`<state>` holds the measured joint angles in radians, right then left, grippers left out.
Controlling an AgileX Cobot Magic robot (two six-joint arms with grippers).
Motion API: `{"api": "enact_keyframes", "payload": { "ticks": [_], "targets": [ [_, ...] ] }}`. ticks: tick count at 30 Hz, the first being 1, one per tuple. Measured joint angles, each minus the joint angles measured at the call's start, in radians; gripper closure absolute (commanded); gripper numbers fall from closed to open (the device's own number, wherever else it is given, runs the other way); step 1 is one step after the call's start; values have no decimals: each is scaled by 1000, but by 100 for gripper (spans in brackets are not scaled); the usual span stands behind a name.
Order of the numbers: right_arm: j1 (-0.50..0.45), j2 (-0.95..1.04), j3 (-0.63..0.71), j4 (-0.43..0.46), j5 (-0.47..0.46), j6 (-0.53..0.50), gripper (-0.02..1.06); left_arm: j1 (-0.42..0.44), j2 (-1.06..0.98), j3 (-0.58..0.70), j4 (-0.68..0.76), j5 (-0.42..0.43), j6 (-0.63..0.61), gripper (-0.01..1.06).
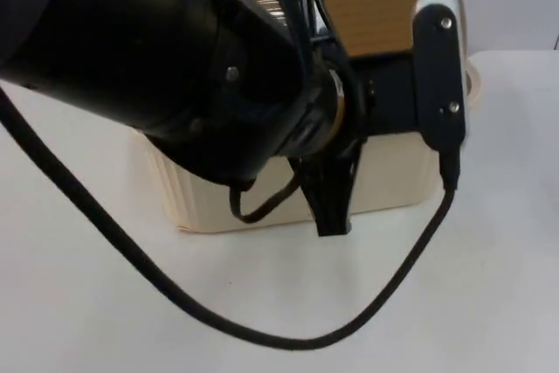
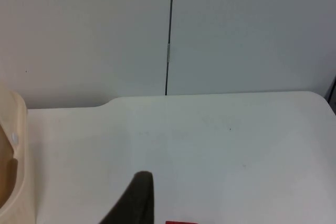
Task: Open the box lid with the left hand, place the block into the box with the right hand, then close the box lid with the left hand.
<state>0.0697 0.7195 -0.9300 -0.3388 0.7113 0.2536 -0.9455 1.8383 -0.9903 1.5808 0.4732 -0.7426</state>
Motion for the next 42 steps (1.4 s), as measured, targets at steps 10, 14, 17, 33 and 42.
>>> {"api": "enact_keyframes", "payload": {
  "ticks": [10, 14, 17, 33, 42],
  "targets": [
    [0, 20, 0, 0, -2, 0, 0, 0, 27, -105, -200, 63, 165, 105],
    [0, 26, 0, 0, -2, 0, 0, 0, 37, -108, -235, 89, 182, 105],
    [0, 26, 0, 0, -2, 0, 0, 0, 50, -108, -256, 89, 183, 105],
    [0, 26, 0, 0, -2, 0, 0, 2, 86, -108, -231, 89, 190, 105],
    [0, 26, 0, 0, -4, 0, 0, 2, 86, -108, -227, 98, 190, 105]
  ]
}}
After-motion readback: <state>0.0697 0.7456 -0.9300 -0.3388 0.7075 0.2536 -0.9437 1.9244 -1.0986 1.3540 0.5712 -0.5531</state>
